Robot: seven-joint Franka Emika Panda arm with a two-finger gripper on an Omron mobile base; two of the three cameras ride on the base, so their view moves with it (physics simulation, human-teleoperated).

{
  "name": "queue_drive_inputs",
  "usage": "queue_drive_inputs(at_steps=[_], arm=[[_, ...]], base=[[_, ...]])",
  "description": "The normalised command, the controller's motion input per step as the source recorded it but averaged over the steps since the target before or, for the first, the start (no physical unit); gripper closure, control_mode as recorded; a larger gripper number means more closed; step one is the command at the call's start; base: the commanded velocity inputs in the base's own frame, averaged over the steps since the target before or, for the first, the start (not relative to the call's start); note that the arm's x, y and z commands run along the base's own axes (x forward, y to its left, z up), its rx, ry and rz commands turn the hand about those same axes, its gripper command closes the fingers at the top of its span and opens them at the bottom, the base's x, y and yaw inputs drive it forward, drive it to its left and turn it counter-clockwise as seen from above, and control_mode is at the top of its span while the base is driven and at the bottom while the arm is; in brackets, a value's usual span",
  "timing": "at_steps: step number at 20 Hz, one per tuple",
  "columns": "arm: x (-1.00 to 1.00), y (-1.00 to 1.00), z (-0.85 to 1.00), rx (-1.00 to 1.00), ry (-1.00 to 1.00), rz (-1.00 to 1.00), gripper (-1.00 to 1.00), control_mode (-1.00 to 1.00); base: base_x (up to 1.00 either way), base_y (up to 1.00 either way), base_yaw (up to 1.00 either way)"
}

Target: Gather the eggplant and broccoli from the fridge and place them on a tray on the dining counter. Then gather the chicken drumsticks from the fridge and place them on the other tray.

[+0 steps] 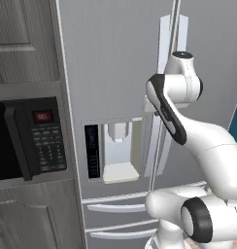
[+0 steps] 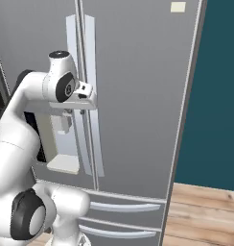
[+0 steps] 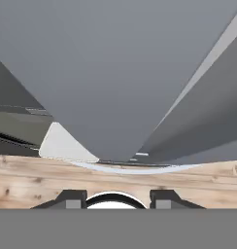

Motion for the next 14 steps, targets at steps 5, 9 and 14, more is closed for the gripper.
queue_drive_inputs(at_steps=[5,9,14], arm=[[-0.07,-0.02,0.00,0.00,-0.01,0.00,-1.00,1.00],[0.00,0.00,0.00,0.00,0.00,0.00,-1.00,1.00],[0.00,0.00,0.00,0.00,0.00,0.00,-1.00,1.00]], base=[[-0.10,-0.05,0.00],[-0.61,-0.33,0.00],[-0.31,-0.16,-0.01]])
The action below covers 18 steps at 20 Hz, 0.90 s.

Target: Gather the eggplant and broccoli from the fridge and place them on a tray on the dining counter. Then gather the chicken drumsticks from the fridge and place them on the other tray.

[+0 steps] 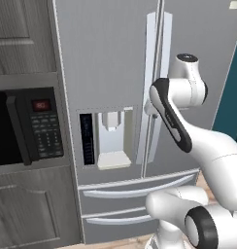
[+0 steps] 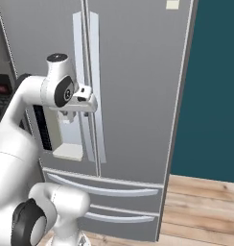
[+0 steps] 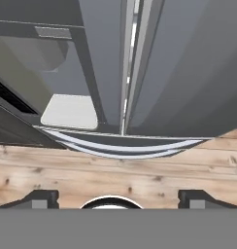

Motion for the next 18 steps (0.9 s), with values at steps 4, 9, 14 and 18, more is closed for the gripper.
queue_drive_inputs(at_steps=[4,9,14,18], arm=[[0.00,0.00,0.00,0.00,0.00,0.00,-1.00,1.00],[0.00,0.00,0.00,0.00,0.00,0.00,-1.00,1.00],[0.00,0.00,0.00,0.00,0.00,0.00,-1.00,1.00],[0.00,0.00,0.00,0.00,0.00,0.00,-1.00,1.00]], base=[[0.00,-0.12,0.01],[-0.04,-0.34,0.04],[-0.08,-0.27,0.01],[-0.01,0.00,0.00]])
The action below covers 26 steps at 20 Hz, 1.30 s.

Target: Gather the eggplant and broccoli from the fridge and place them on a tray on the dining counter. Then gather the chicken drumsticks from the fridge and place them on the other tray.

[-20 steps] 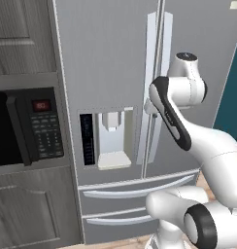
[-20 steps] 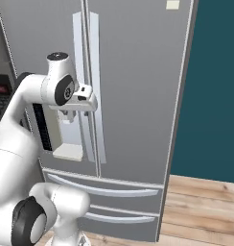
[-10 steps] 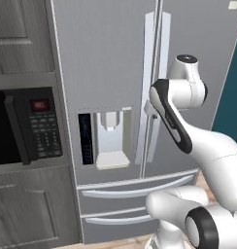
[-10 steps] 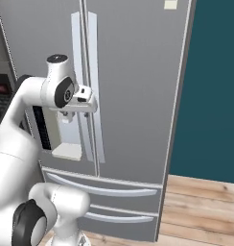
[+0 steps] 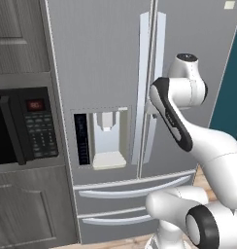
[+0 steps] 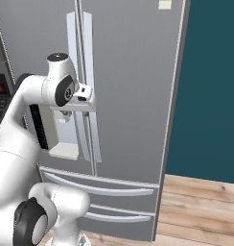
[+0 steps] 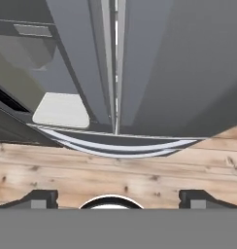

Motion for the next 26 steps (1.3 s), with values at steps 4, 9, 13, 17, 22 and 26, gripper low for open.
queue_drive_inputs(at_steps=[4,9,13,17,22,26], arm=[[-0.02,-0.05,0.04,0.00,-0.20,0.00,-1.00,-1.00],[0.00,0.00,0.17,-0.01,-0.30,0.00,-1.00,-1.00],[0.00,-0.02,0.19,0.00,-0.25,0.00,-1.00,-1.00],[0.00,-0.03,0.24,0.00,-0.23,0.00,-1.00,-1.00],[0.04,-0.06,0.29,0.00,-0.11,0.00,-1.00,-1.00],[0.11,-0.15,0.30,0.00,0.00,0.01,-1.00,-1.00]], base=[[0.00,0.00,0.00],[0.00,0.00,0.00],[0.00,0.00,0.00],[0.00,0.00,0.00],[0.00,0.00,0.00],[0.00,0.00,0.00]])
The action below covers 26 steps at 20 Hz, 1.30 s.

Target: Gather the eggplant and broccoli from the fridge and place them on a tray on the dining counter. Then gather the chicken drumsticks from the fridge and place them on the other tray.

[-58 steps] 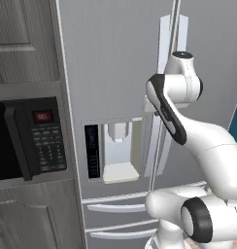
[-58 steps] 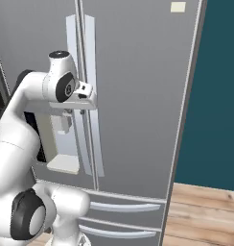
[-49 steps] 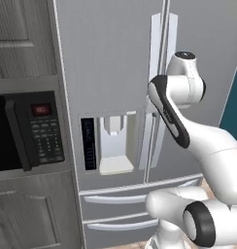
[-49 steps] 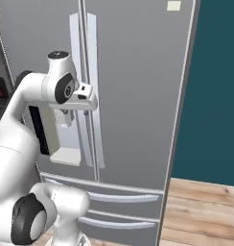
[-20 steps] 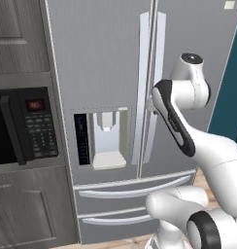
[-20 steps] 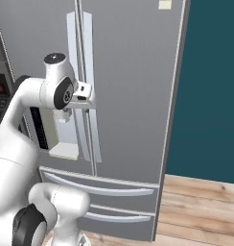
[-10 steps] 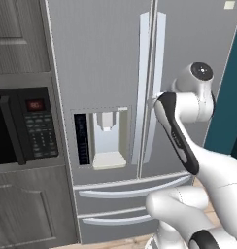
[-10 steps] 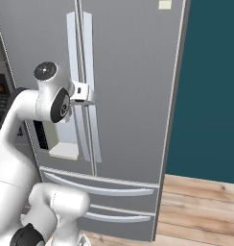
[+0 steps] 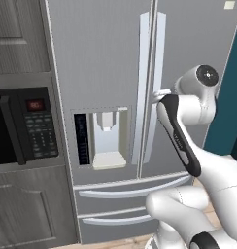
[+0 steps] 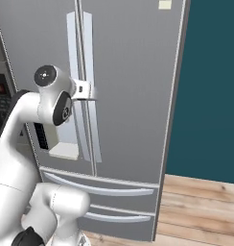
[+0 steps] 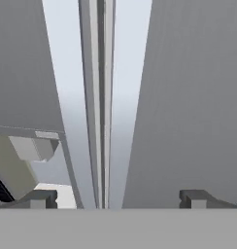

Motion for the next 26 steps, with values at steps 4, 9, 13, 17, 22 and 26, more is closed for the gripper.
queue_drive_inputs(at_steps=[4,9,13,17,22,26], arm=[[0.09,-0.16,0.35,0.00,0.00,0.01,-1.00,-1.00],[0.22,-0.03,0.10,0.00,0.00,0.00,-1.00,-1.00],[0.41,0.01,0.00,0.00,0.00,0.00,-1.00,-1.00],[0.44,0.01,0.00,0.00,0.00,0.00,-1.00,-1.00],[0.50,0.08,0.00,0.00,0.00,0.00,-1.00,-1.00],[0.52,0.10,0.00,0.00,0.00,0.00,-1.00,-1.00]], base=[[0.00,0.00,0.00],[0.00,0.00,0.00],[0.00,0.00,0.00],[0.00,0.00,0.00],[0.00,0.00,0.00],[0.00,0.00,0.00]])
